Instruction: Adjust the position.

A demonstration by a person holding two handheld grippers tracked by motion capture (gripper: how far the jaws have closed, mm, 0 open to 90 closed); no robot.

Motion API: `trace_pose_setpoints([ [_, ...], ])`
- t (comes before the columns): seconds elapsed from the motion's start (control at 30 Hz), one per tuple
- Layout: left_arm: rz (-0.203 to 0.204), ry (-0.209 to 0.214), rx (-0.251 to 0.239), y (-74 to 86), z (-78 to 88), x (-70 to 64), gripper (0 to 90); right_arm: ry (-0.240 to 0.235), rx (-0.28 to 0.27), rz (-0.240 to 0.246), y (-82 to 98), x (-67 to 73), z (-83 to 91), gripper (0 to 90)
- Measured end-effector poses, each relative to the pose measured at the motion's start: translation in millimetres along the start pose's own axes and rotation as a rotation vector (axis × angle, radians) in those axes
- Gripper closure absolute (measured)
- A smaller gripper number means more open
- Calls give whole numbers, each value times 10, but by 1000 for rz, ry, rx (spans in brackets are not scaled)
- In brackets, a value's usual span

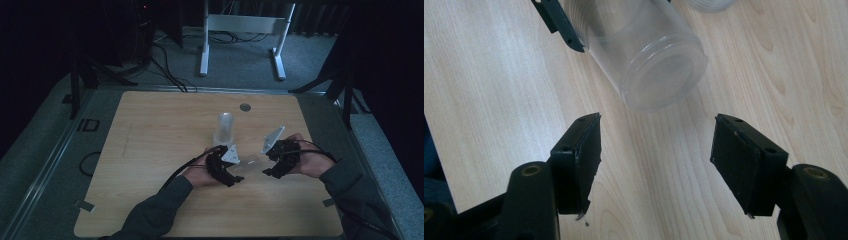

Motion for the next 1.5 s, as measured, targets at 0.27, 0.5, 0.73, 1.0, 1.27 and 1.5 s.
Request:
trace_pose_setpoints([
  [0.27, -19, -9, 21, 15, 1, 3, 275, -6, 40, 25, -33, 28, -29, 360],
  [0.5, -39, -17, 38, 6, 15, -12, 275, -2, 60, 54, -72, 52, -42, 360],
  [0.73, -57, -20, 64, -12, 33, -13, 276, -5, 65, 67, -86, 68, -37, 360],
  [1.0, -85, -23, 92, -38, 36, -30, 275, -10, 82, 80, -96, 101, -42, 348],
  [1.27, -117, -35, 128, -38, 45, -51, 275, -11, 86, 89, -112, 118, -69, 340],
  [1.5, -152, -42, 153, -67, 49, -76, 276, -18, 98, 88, -112, 128, -144, 332],
])
Point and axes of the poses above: each handheld gripper's, and its own axes: z roughly backward along the jaws, y roughly out of its underside, x roughly to its left, the point moved 4 cm from there along -z, roughly forward along the jaws, and after that the axes turned 15 degrees about -z, right-handed, at the moved point
